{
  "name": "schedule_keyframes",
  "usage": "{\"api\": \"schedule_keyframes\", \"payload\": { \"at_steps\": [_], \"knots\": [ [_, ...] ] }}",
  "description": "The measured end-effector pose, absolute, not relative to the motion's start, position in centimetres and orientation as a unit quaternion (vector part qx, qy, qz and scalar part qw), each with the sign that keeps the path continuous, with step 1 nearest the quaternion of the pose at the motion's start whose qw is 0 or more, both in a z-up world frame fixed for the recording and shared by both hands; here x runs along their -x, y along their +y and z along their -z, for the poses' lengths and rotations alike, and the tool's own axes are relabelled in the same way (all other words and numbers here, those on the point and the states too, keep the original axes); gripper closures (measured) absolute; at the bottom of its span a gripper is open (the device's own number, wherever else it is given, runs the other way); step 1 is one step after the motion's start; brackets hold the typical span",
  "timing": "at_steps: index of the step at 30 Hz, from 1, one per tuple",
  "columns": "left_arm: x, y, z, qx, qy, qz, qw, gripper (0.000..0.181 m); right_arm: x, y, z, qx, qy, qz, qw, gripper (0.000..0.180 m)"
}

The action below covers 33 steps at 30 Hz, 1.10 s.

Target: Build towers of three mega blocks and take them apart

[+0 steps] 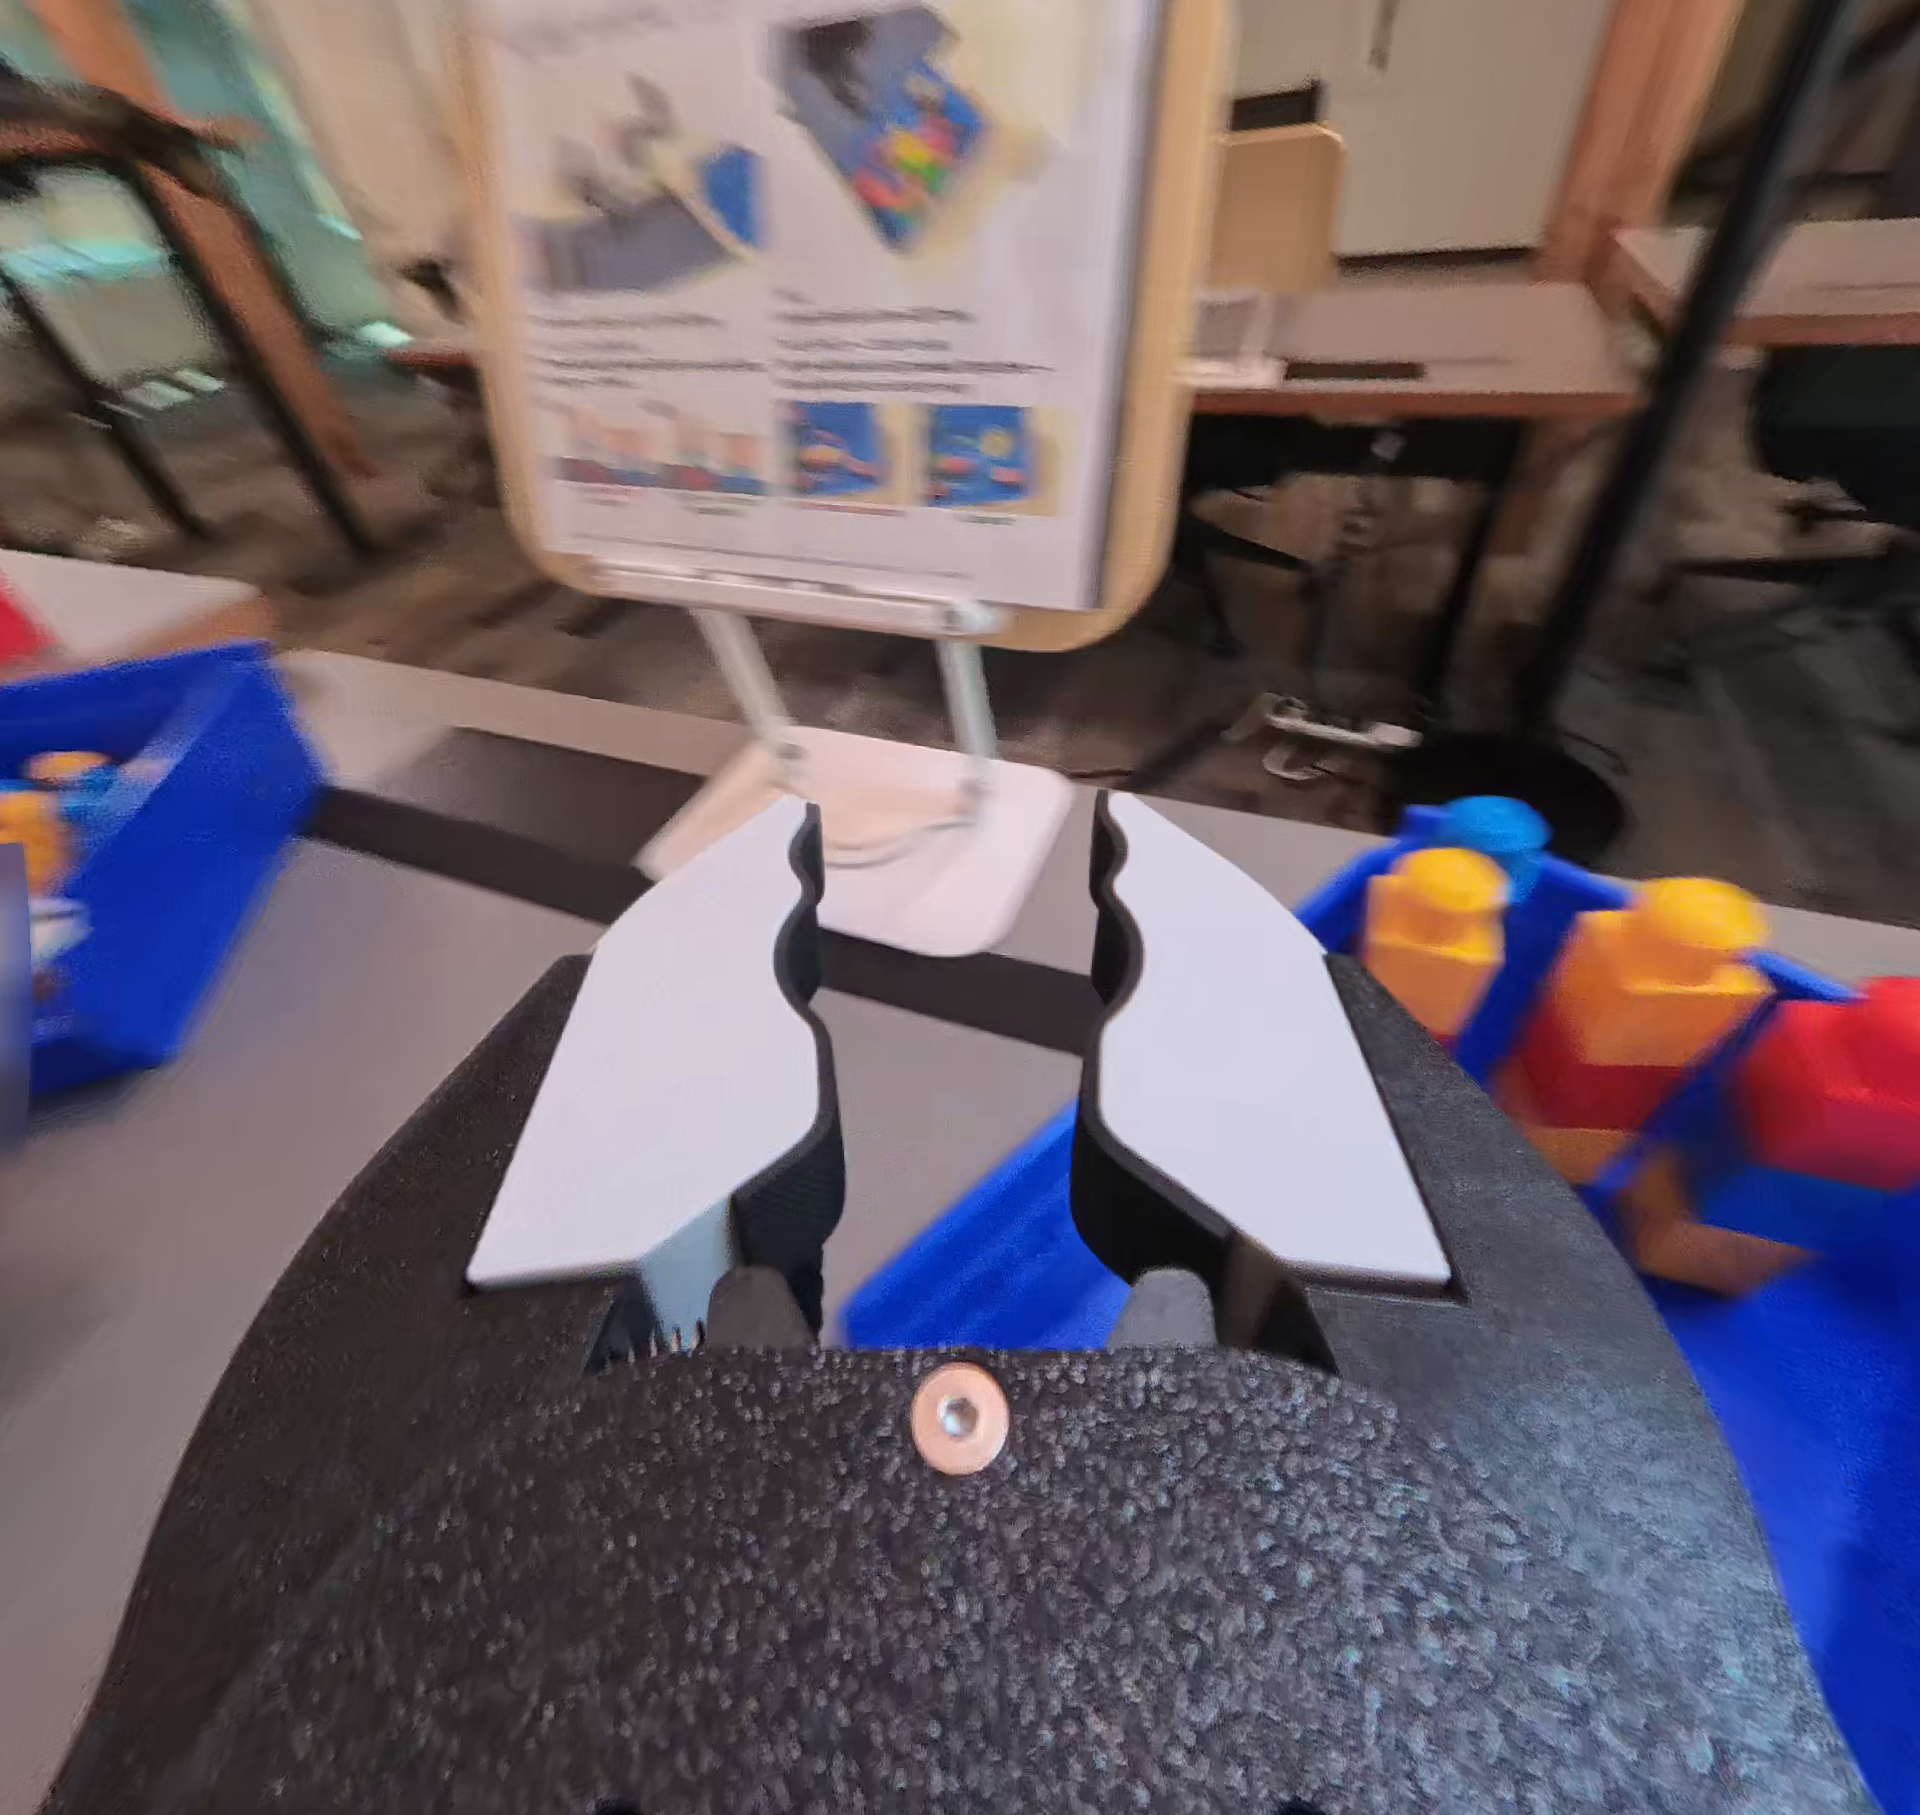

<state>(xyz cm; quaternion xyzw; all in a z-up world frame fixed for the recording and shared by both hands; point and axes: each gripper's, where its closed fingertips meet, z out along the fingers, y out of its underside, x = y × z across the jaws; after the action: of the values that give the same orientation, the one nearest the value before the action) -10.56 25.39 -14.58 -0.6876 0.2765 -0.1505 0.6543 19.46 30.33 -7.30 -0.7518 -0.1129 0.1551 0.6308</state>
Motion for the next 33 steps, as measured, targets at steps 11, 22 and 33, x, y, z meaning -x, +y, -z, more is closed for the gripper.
{"api": "schedule_keyframes", "payload": {
  "at_steps": [11,22,33],
  "knots": [
    [28.6,30.9,13.4,0.748,0.048,0.058,0.659,0.181,-7.1,14.9,10.2,0.699,-0.166,-0.286,0.635,0.179],
    [34.2,36.3,21.2,0.841,0.173,0.004,0.513,0.145,-6.6,14.3,13.4,0.685,-0.238,-0.282,0.628,0.179],
    [35.3,37.6,27.4,0.888,0.335,-0.082,0.303,0.135,-4.6,13.1,14.9,0.675,-0.308,-0.317,0.59,0.178]
  ]
}}
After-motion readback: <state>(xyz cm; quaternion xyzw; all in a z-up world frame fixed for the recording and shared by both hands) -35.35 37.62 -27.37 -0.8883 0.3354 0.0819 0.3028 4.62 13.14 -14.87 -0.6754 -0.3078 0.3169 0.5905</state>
